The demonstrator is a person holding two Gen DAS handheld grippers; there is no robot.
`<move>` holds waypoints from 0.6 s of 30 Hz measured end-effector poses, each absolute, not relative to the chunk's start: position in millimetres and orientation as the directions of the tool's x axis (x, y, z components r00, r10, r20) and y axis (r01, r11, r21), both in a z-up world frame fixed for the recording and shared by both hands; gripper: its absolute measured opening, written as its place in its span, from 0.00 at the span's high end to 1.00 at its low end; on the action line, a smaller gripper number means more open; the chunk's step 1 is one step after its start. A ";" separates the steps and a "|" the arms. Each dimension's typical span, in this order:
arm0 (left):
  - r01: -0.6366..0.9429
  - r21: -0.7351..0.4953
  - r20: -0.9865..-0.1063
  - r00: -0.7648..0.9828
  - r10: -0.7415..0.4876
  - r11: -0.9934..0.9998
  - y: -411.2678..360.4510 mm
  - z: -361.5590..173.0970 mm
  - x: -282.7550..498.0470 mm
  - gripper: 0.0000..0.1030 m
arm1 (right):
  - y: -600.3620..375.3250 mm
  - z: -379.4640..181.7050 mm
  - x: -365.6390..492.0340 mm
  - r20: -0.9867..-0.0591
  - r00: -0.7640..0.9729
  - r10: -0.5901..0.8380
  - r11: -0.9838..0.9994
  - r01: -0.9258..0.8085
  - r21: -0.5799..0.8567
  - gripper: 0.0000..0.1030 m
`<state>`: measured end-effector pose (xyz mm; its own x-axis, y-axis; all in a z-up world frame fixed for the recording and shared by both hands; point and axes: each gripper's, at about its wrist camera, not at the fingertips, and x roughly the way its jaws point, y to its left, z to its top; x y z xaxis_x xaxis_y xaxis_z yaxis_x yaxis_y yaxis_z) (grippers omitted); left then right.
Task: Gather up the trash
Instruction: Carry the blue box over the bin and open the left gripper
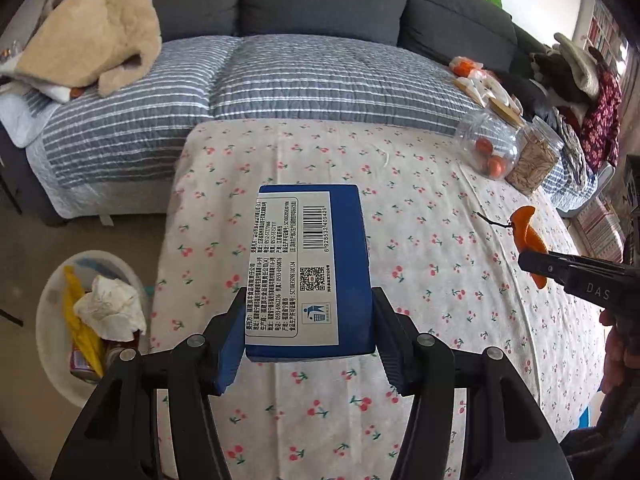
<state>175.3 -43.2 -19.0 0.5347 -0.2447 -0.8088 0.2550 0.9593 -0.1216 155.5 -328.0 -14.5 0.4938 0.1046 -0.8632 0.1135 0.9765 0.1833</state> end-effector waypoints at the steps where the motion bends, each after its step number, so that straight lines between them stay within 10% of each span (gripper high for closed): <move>1: 0.242 -0.125 -0.805 0.543 -0.241 0.962 -32.8 -17.2 174.5 0.42 | -318.4 -15.8 157.0 -0.864 0.491 0.110 0.978 0.100 0.181 0.82; 18: 0.006 -0.139 -0.802 0.586 -0.116 0.990 124.4 -13.4 163.7 0.42 | -170.2 -38.8 181.8 -0.875 0.441 0.201 0.980 -0.090 0.180 0.82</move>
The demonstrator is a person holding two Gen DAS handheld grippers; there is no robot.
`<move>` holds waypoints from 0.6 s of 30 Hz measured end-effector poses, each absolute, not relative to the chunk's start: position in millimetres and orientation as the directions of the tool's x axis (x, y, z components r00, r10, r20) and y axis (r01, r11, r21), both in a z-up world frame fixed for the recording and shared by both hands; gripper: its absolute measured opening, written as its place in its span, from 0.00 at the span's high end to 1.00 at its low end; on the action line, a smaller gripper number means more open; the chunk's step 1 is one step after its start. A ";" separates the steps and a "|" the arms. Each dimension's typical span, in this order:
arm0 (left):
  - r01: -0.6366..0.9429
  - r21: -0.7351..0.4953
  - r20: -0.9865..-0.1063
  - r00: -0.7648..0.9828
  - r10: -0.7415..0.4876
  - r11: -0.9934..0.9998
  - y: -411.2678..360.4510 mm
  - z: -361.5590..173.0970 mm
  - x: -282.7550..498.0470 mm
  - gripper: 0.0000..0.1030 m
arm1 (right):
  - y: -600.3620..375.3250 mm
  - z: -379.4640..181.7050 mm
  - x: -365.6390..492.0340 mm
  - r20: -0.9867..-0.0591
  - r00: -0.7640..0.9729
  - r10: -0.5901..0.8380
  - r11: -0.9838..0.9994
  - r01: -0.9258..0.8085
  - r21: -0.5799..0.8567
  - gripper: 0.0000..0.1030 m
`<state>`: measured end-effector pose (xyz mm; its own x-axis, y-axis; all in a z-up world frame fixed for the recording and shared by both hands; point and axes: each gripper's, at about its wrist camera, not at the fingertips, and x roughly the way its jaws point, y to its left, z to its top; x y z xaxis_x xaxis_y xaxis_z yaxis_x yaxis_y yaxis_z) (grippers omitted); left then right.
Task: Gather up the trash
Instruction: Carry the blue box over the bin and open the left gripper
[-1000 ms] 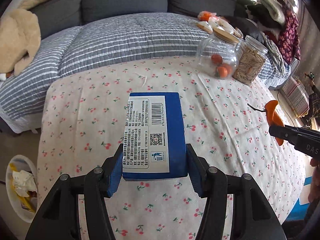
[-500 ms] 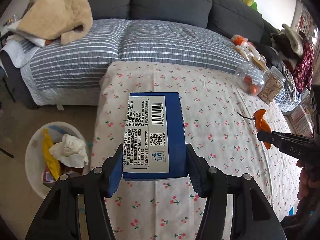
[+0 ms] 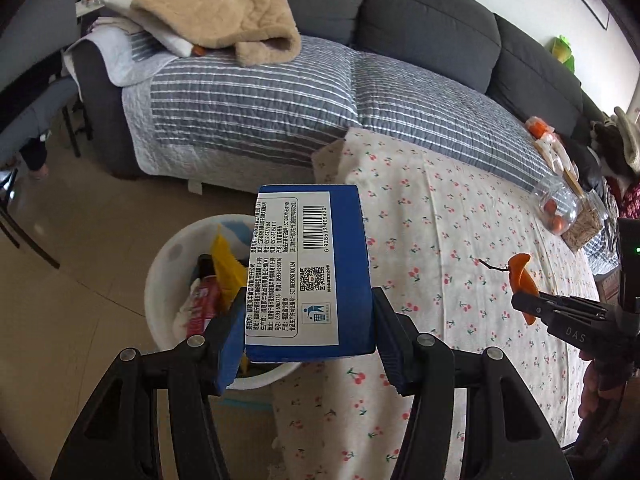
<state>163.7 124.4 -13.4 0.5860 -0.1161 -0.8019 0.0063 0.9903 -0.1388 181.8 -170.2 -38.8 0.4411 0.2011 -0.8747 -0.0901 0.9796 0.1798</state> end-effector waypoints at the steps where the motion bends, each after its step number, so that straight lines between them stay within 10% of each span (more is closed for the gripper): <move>1: -0.006 -0.130 -0.803 0.587 -0.101 0.992 131.8 -14.7 163.0 0.42 | -164.1 -40.6 183.0 -0.876 0.438 0.203 0.979 -0.097 0.178 0.82; 18: -0.153 -0.163 -0.842 0.537 -0.056 0.975 224.1 -77.7 197.2 0.41 | -74.2 -48.6 183.1 -0.872 0.424 0.246 0.962 -0.214 0.167 0.82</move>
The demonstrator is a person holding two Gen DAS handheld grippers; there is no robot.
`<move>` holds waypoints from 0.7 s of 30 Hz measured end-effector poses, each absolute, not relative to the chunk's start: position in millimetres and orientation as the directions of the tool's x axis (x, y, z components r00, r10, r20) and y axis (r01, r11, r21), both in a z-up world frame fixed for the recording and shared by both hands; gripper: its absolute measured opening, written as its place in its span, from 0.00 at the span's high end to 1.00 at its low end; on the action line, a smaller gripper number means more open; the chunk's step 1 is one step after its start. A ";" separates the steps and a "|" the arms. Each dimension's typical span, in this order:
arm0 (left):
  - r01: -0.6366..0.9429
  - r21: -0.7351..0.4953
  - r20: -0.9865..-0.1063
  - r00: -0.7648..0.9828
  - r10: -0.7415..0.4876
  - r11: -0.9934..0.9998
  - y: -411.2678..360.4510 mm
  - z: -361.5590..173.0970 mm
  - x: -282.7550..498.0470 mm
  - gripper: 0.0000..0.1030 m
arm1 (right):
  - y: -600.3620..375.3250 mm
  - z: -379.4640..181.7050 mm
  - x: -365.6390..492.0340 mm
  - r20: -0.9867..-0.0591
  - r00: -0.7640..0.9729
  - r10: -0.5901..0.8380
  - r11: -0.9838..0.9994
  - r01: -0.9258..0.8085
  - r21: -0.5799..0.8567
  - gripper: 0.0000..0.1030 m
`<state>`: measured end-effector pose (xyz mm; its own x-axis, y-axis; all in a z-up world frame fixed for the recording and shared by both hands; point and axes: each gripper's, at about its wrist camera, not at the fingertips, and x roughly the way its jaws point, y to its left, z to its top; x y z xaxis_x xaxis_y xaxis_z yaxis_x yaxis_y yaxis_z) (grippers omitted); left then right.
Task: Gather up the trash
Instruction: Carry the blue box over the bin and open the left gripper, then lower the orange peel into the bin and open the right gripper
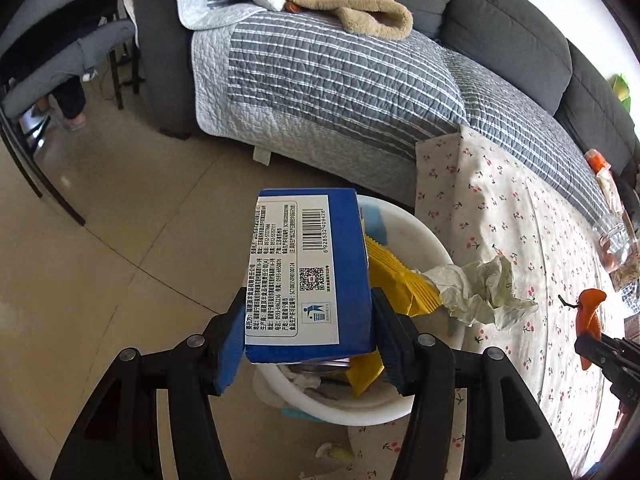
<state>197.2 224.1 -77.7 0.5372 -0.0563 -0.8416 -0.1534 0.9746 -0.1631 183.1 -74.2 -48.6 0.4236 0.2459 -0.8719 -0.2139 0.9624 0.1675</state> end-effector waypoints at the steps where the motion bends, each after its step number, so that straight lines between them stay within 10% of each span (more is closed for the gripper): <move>1: -0.136 -0.179 -0.842 0.533 -0.081 0.974 222.8 -80.5 199.5 0.41 | -70.0 -47.4 182.5 -0.869 0.425 0.253 0.960 -0.221 0.172 0.82; 21: -0.219 -0.145 -0.895 0.444 -0.034 0.965 279.8 -59.0 152.5 0.24 | 33.1 -70.4 222.6 -0.863 0.354 0.361 0.918 -0.296 0.264 0.82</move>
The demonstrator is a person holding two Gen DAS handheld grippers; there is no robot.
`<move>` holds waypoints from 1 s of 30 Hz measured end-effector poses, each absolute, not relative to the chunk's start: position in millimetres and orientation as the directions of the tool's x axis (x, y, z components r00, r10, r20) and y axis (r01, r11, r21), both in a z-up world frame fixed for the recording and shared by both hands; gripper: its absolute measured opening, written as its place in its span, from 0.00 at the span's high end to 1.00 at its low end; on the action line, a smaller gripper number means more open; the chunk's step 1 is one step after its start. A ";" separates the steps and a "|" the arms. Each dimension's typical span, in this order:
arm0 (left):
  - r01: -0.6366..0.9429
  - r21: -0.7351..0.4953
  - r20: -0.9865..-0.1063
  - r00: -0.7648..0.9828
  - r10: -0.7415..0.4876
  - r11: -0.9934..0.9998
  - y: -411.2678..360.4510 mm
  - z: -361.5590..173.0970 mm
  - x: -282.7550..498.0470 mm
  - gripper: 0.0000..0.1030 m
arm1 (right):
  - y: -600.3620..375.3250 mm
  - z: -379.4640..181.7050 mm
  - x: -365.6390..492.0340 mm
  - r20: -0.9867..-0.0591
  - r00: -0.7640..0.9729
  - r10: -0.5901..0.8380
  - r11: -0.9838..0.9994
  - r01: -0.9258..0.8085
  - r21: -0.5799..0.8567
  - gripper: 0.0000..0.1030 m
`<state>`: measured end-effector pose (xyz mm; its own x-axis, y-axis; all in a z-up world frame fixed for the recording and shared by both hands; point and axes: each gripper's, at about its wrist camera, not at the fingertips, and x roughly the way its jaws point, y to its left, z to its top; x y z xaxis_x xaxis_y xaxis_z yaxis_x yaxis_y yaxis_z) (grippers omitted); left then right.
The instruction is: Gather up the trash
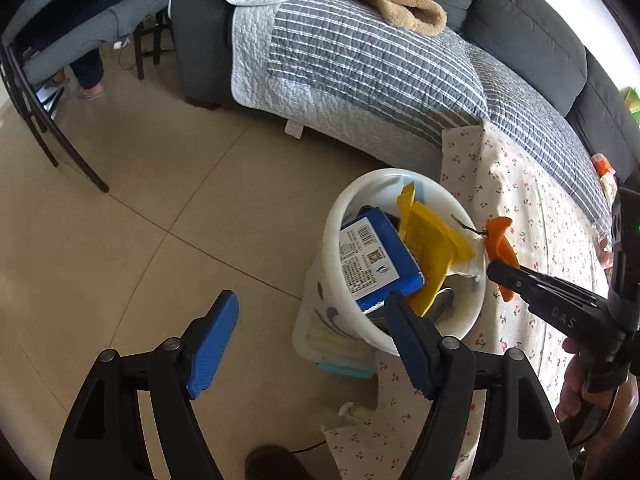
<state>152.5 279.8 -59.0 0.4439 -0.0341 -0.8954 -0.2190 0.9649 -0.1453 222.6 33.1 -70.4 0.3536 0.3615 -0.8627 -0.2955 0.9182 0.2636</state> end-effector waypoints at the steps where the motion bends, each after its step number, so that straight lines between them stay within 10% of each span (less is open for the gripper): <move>1: -0.218 -0.129 -0.897 0.442 -0.020 0.967 281.6 -59.6 151.6 0.24 | 41.1 -75.0 227.1 -0.866 0.345 0.363 0.917 -0.297 0.266 0.82; 12: -0.214 -0.027 -0.907 0.416 0.066 0.976 285.9 -65.2 150.4 0.10 | 80.8 -121.6 257.3 -0.911 0.256 0.322 0.931 -0.263 0.255 0.77; 15: -0.204 -0.009 -0.903 0.422 0.079 0.979 277.7 -62.4 150.5 0.04 | 72.1 -115.1 259.6 -0.899 0.260 0.352 0.926 -0.236 0.294 0.45; 30: 0.059 0.025 -0.808 0.589 -0.014 0.998 140.6 4.0 85.5 0.02 | -42.2 0.6 162.9 -0.825 0.514 0.236 0.963 -0.234 0.130 0.01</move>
